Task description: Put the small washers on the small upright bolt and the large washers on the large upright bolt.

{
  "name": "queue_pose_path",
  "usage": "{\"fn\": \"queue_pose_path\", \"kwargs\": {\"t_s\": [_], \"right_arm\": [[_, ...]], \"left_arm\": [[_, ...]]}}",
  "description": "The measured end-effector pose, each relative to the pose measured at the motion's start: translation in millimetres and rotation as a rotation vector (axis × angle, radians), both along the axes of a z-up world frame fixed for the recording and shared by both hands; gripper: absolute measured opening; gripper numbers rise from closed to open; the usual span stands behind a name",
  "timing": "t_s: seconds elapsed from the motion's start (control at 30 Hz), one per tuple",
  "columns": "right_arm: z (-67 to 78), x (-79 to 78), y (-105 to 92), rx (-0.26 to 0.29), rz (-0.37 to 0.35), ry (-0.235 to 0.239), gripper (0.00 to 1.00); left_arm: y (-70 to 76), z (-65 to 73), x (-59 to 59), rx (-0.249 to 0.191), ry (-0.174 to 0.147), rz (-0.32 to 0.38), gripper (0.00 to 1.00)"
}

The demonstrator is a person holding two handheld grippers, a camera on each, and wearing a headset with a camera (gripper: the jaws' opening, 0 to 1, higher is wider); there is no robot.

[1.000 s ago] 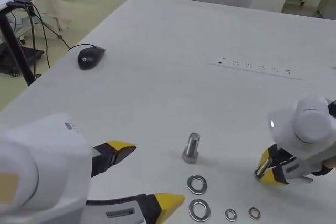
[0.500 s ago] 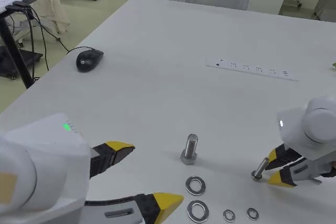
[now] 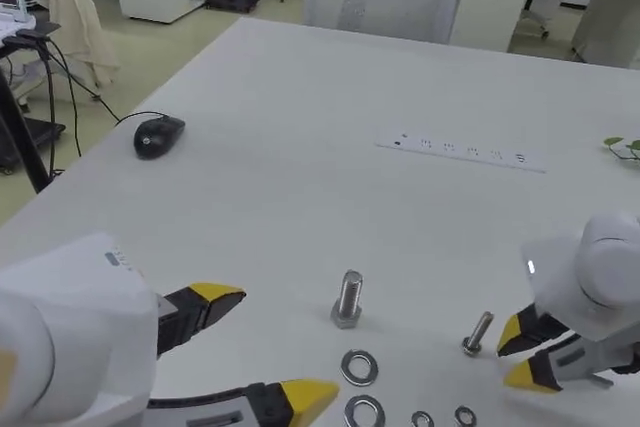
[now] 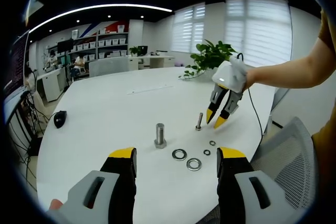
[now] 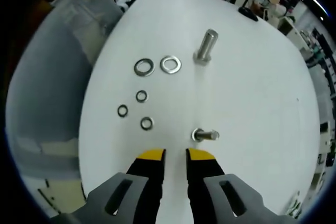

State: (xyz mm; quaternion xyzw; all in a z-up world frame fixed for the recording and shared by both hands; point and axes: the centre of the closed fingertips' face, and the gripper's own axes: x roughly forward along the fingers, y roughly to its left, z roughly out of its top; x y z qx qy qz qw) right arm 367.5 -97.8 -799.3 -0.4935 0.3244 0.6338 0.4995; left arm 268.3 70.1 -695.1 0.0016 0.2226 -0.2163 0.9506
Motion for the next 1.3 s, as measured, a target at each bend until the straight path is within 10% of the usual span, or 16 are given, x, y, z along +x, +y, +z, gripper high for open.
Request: {"fn": "queue_pose_path", "kwargs": {"t_s": [0.43,1.3], "right_arm": [[-4.4,-36.6,12.5,0.013,0.048,0.032,0.16],[-25.5,-39.0,20.4,-0.04,0.048,0.068,0.17]], "left_arm": [[6.9,9.0,-3.1,0.016,-0.023,-0.005,0.61],[9.5,13.9,-6.8,-0.01,-0.046,0.006,0.61]]}}
